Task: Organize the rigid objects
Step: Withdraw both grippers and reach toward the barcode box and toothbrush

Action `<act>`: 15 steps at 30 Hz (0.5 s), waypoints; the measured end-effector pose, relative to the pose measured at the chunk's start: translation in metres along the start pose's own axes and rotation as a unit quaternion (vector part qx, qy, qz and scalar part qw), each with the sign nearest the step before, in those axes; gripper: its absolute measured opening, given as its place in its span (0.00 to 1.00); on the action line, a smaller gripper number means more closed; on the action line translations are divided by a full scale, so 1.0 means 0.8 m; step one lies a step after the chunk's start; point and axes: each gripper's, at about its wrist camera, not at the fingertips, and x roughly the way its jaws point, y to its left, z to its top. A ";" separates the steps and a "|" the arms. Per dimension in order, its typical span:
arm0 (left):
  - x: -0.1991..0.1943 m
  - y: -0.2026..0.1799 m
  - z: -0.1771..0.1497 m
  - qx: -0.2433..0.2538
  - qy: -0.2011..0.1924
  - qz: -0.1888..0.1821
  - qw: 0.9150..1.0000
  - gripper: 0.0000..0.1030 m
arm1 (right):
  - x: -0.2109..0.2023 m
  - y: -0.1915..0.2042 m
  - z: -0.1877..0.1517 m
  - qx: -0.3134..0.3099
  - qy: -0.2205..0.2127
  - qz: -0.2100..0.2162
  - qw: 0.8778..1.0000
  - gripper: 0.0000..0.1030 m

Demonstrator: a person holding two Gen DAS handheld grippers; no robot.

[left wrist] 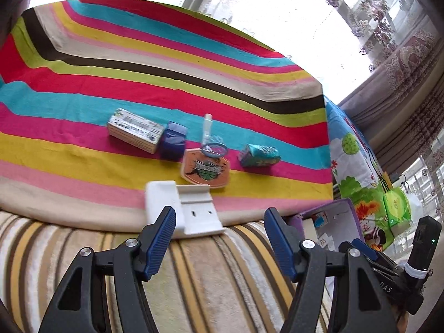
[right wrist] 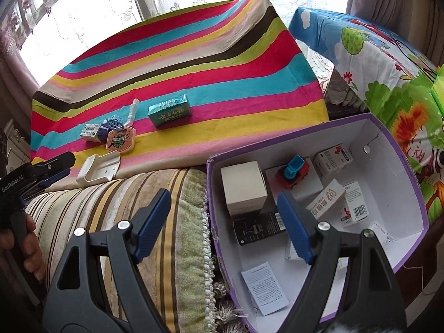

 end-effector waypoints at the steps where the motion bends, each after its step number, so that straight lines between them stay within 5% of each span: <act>1: 0.001 0.010 0.007 -0.003 -0.001 0.009 1.000 0.65 | 0.004 0.005 0.005 -0.004 0.001 0.003 1.000 0.79; 9: 0.031 0.054 0.058 0.037 0.025 0.069 0.997 0.79 | 0.046 0.050 0.045 -0.045 0.017 0.023 0.999 0.79; 15: 0.069 0.066 0.089 0.084 0.054 0.099 0.990 0.81 | 0.084 0.075 0.069 -0.065 0.039 0.033 0.997 0.79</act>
